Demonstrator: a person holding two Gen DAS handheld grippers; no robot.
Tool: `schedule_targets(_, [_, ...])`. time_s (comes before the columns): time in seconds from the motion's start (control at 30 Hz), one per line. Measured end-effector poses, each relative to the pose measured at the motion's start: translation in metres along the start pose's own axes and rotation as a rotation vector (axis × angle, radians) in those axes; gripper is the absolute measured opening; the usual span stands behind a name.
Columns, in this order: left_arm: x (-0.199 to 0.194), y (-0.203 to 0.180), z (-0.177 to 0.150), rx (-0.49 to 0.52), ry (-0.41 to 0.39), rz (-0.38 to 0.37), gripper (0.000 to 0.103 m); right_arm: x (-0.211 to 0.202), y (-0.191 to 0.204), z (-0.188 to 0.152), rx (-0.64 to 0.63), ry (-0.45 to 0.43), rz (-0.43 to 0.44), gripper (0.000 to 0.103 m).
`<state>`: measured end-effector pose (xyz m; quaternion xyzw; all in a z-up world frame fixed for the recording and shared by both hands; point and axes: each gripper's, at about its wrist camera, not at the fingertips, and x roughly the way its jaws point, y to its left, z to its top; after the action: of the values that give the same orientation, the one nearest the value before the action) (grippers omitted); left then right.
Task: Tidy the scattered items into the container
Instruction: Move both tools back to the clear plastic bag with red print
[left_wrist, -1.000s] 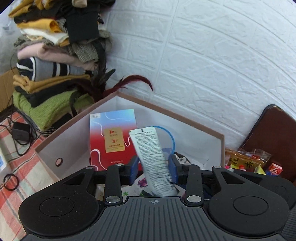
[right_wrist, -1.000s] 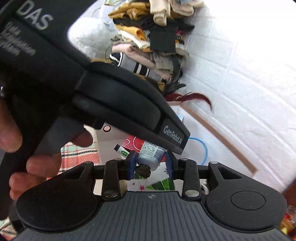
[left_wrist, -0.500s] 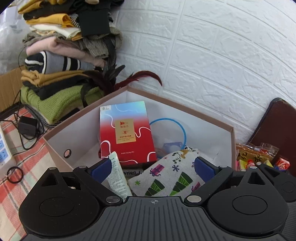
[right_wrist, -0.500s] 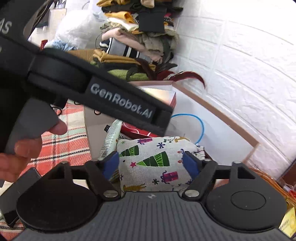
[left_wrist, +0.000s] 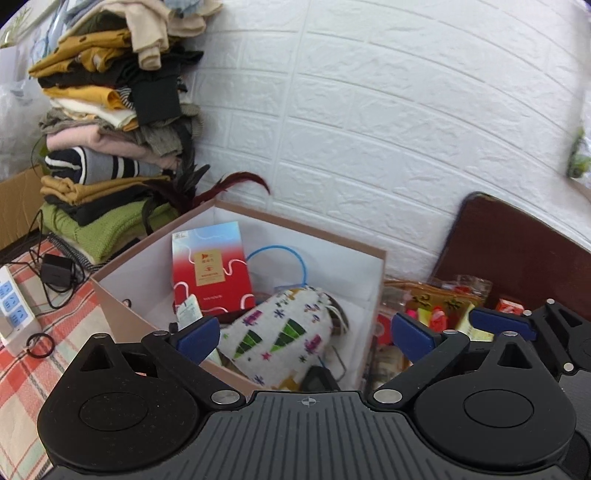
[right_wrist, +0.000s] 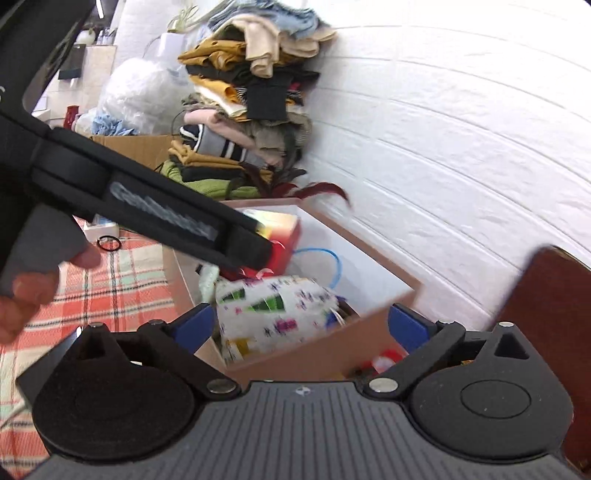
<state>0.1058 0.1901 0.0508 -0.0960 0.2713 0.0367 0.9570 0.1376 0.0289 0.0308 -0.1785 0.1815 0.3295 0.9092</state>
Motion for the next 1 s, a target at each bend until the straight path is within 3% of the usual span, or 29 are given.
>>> schedule_targets(0.17, [-0.011, -0.023, -0.047, 0.034, 0.027, -0.020, 0.103, -0.038, -0.014, -0.057, 0.104, 0.025, -0.067, 0.102])
schedule_targets(0.33, [0.000, -0.051, -0.099, 0.071, 0.109, -0.067, 0.103, -0.062, -0.026, -0.119, 0.315, 0.084, -0.093, 0.102])
schedule_targets(0.43, [0.012, -0.067, -0.119, 0.088, 0.164, -0.095, 0.103, -0.067, -0.032, -0.143, 0.362, 0.121, -0.131, 0.102])
schedule_targets(0.73, [0.043, -0.106, -0.127, 0.151, 0.185, -0.130, 0.103, -0.074, -0.063, -0.179, 0.429, 0.131, -0.273, 0.102])
schedule_targets(1.0, [0.084, -0.135, -0.127, 0.190, 0.219, -0.201, 0.099, -0.050, -0.085, -0.203, 0.474, 0.155, -0.307, 0.100])
